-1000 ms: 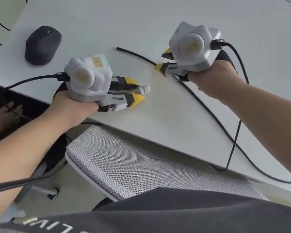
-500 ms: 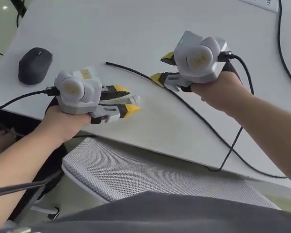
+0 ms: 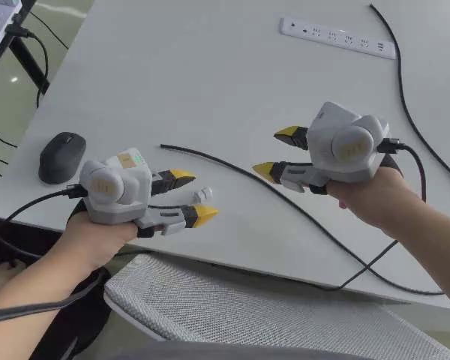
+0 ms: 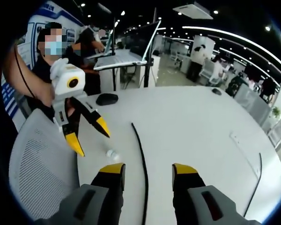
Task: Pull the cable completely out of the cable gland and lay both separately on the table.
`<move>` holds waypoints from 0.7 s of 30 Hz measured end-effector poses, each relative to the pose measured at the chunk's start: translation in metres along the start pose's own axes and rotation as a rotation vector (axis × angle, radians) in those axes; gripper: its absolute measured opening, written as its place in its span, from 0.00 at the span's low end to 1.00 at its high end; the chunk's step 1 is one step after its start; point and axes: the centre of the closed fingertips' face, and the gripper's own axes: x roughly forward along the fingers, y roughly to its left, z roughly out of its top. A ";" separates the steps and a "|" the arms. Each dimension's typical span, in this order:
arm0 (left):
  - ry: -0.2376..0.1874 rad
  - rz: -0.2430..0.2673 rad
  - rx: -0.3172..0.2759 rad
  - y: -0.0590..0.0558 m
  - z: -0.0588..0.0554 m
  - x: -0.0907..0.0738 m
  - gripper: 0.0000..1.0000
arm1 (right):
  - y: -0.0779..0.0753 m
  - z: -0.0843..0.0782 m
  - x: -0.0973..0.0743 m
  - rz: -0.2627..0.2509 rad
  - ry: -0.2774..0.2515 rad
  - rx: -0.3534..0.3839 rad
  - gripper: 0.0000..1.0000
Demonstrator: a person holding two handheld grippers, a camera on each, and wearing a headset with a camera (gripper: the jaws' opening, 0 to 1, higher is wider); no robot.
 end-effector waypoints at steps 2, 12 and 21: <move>0.007 0.001 0.013 -0.005 0.001 -0.002 0.47 | 0.000 -0.002 -0.011 -0.016 -0.012 0.024 0.38; -0.012 0.015 0.006 -0.015 0.014 -0.014 0.55 | -0.001 -0.018 -0.057 -0.090 -0.092 0.167 0.49; -0.019 0.028 0.022 -0.024 0.031 -0.025 0.61 | 0.004 -0.043 -0.100 -0.144 -0.157 0.307 0.54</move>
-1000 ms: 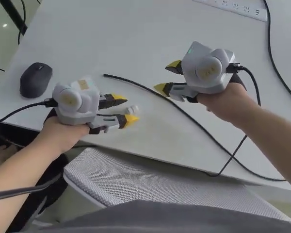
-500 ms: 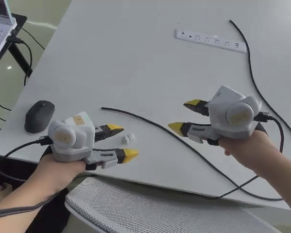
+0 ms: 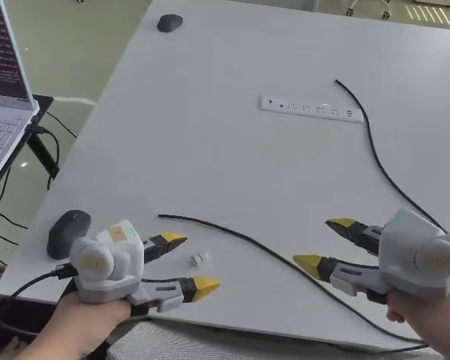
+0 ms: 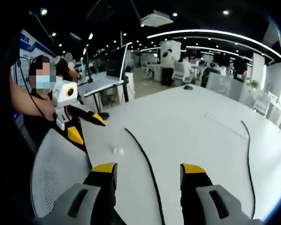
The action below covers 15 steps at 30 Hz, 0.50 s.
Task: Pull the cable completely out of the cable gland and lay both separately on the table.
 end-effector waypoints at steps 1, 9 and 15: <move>-0.004 0.001 -0.002 -0.001 0.003 -0.002 0.62 | -0.001 -0.002 -0.005 -0.006 -0.012 0.020 0.55; -0.005 0.019 0.012 0.003 0.008 -0.008 0.64 | 0.002 -0.028 -0.028 -0.031 -0.020 0.087 0.62; 0.008 0.030 0.037 0.003 0.010 -0.010 0.68 | 0.003 -0.039 -0.040 -0.056 -0.025 0.107 0.66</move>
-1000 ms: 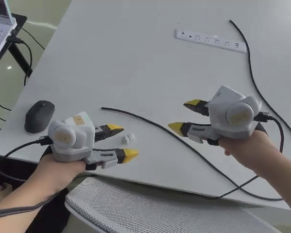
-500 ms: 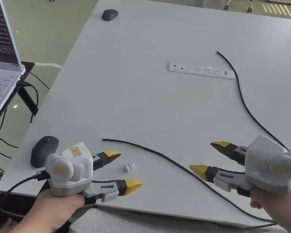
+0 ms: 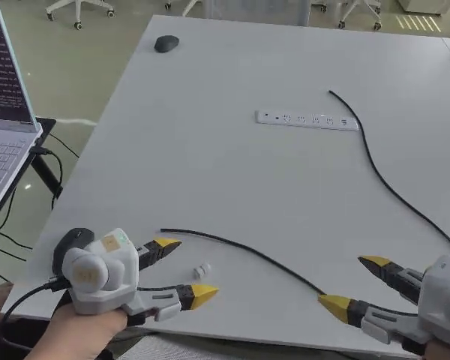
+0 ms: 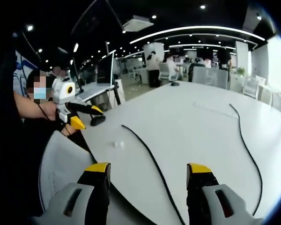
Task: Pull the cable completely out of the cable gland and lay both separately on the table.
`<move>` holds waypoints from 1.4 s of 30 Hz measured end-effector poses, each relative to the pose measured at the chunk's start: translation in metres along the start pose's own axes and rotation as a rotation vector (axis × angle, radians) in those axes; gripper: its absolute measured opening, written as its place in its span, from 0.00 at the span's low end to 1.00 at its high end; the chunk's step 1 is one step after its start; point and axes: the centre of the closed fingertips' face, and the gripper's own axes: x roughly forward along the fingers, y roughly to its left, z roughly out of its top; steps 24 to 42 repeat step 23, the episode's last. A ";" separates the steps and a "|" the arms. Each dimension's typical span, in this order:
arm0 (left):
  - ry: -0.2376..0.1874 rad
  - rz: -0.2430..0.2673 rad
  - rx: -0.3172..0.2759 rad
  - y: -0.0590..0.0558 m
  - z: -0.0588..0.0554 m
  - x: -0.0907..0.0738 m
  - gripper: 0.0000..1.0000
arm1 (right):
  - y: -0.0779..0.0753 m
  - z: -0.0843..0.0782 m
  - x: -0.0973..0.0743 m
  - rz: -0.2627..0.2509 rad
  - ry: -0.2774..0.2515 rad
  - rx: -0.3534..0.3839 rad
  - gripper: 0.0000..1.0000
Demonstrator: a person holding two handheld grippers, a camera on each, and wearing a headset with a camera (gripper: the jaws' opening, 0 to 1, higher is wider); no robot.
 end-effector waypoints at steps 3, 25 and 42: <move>0.004 -0.004 0.004 -0.001 0.001 -0.002 0.70 | 0.000 -0.001 -0.003 0.000 -0.021 0.019 0.70; 0.024 0.004 -0.029 0.002 -0.005 -0.008 0.96 | 0.020 -0.006 -0.001 0.127 -0.018 0.060 0.99; 0.024 0.004 -0.029 0.002 -0.005 -0.008 0.96 | 0.020 -0.006 -0.001 0.127 -0.018 0.060 0.99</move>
